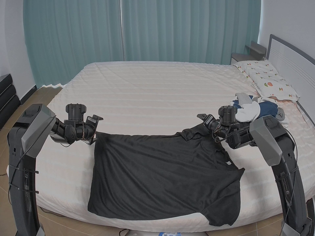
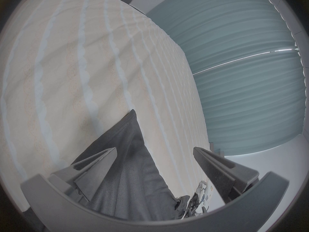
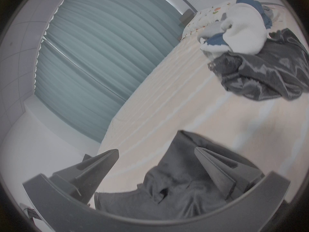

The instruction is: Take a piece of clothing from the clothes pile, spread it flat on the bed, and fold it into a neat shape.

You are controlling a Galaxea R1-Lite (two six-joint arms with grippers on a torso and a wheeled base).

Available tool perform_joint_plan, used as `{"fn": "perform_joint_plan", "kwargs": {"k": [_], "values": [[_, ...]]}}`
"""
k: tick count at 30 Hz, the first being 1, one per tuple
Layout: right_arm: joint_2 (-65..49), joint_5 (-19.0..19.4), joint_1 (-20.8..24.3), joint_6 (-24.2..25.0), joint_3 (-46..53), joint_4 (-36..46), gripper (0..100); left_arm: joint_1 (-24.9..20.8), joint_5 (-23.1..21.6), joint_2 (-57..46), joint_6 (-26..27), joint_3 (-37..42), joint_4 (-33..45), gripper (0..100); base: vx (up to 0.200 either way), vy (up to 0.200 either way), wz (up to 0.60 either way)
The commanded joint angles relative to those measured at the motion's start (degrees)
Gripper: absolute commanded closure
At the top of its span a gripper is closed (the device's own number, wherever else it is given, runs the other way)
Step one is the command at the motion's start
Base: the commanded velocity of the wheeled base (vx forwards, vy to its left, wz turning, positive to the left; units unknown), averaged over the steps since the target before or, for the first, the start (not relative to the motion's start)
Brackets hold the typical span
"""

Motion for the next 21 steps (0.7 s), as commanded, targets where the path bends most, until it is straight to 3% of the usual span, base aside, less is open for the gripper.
{"fn": "perform_joint_plan", "kwargs": {"k": [1,7,13,21], "values": [[-4.5,1.7,1.4,-0.1,5.5,0.1,0,0.0,0.0,0.1,0.0,0.0,0.0,0,0.000,0.000,0.00],[-9.2,6.4,3.0,0.0,11.1,1.4,0,0.0,0.0,0.1,0.0,0.0,0.0,0,0.000,0.000,0.00],[-8.7,6.8,3.8,0.0,10.3,8.2,0,0.0,0.0,0.1,0.0,0.0,0.0,0,0.000,0.000,0.00],[-2.5,6.4,5.2,0.1,1.7,14.2,0,0.0,-0.1,0.0,0.0,0.1,0.0,0,0.000,0.000,0.00]]}}
